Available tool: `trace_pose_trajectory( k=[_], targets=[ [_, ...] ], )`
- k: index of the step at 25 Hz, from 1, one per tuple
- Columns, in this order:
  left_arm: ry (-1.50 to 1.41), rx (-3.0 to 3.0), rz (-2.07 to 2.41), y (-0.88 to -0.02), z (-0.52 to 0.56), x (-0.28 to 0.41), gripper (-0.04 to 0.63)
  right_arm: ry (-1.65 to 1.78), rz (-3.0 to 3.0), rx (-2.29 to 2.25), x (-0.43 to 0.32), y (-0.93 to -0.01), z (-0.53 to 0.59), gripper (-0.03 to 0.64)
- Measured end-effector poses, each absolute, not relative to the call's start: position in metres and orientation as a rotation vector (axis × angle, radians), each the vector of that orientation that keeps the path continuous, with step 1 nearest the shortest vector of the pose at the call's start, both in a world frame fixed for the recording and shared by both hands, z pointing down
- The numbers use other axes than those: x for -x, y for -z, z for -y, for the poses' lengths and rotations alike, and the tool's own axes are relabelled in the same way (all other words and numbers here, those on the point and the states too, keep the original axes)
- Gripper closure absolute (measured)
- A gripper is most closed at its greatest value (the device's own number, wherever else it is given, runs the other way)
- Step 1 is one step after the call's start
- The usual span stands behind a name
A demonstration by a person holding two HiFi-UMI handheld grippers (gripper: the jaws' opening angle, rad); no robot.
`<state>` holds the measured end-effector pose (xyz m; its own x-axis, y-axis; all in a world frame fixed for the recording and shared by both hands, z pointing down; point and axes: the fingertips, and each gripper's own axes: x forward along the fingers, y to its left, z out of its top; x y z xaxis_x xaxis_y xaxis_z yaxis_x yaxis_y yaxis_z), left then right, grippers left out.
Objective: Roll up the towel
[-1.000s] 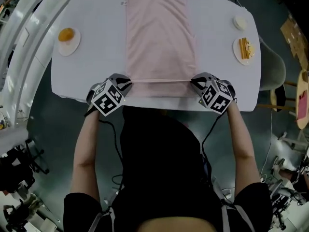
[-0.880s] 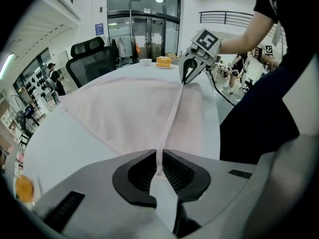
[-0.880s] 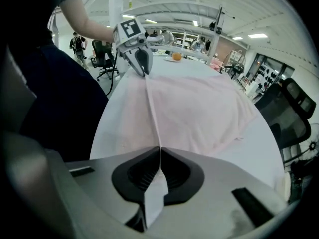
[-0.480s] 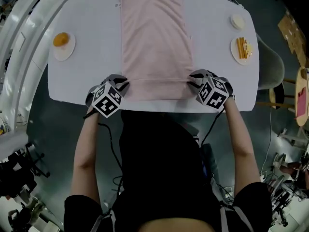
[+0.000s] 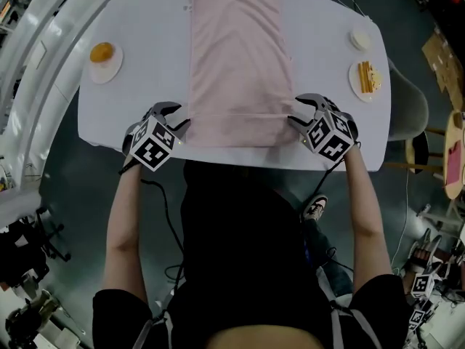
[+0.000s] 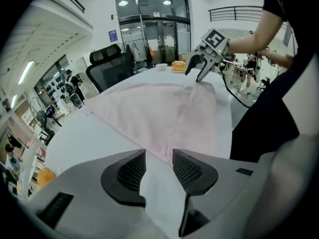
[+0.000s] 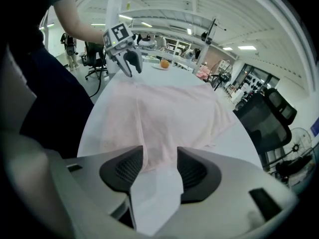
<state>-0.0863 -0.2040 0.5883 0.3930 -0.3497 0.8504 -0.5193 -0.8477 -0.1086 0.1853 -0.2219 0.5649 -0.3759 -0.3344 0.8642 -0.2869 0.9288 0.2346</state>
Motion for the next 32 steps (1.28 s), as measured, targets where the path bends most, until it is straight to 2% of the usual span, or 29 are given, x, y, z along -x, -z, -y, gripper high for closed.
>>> trace_pose_trajectory(
  k=[12, 22, 32],
  targets=[
    [-1.633, -2.533, 0.579, -0.582, 0.138, 0.075, 0.422, 0.182, 1.946, -0.315, -0.183, -0.549, 0.163, 0.391],
    [-1.775, -2.551, 0.450, -0.605, 0.106, 0.062, 0.422, 0.181, 1.922, -0.224, -0.183, -0.579, 0.113, 0.391],
    [-1.860, -2.517, 0.358, -0.628, 0.108, 0.060, 0.422, 0.176, 1.878, -0.180, -0.183, -0.605, 0.112, 0.406]
  ],
)
